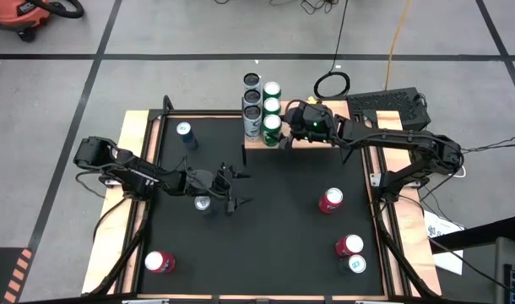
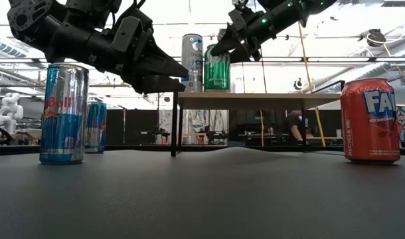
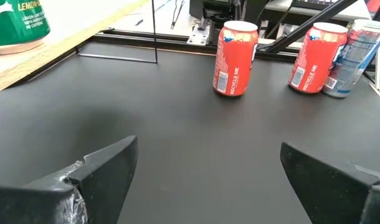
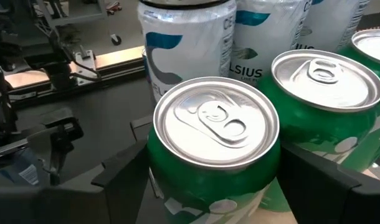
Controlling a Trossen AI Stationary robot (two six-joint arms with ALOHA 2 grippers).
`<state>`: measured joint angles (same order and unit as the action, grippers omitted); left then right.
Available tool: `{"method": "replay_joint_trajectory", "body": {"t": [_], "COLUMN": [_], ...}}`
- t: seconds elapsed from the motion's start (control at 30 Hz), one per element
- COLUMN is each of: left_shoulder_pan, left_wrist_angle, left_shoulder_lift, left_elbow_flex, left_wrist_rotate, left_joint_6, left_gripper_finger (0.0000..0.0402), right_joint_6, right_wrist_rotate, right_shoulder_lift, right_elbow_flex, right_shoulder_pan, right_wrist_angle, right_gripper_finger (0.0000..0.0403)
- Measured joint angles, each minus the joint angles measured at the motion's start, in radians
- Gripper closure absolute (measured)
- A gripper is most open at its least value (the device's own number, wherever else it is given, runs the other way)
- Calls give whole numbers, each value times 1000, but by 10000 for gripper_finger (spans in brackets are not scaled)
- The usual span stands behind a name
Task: Place canned beverage on shelf
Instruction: Put the green soda can on the shelf aligned with the other green soda can, then put the top red soda can on the shelf
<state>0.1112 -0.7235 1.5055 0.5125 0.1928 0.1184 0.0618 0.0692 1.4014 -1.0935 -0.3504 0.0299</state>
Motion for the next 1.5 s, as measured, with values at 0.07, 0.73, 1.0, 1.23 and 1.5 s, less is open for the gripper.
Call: {"method": "replay_joint_trajectory", "body": {"t": [0.07,0.73,1.0,1.23,1.5], "left_shoulder_pan": [0,0,29,162,245], "left_wrist_angle": [0,31,362,636,632], "left_shoulder_lift": [0,-18,-274,-502,-542], "left_elbow_flex": [0,1,2,2,2], "left_wrist_rotate": [0,42,137,310,343], "left_joint_6": [0,-28,-22,5,32], "left_gripper_finger": [8,8,8,8,8], "right_joint_6": [0,9,30,104,283], "right_wrist_rotate": [0,-35,141,142,168], "right_shoulder_lift": [0,-95,-251,-312,-311], "right_elbow_flex": [0,5,4,83,174], "right_shoulder_pan": [-5,-15,46,191,340], "right_wrist_angle": [1,9,143,195,289], "right_gripper_finger": [89,46,45,48,49]}}
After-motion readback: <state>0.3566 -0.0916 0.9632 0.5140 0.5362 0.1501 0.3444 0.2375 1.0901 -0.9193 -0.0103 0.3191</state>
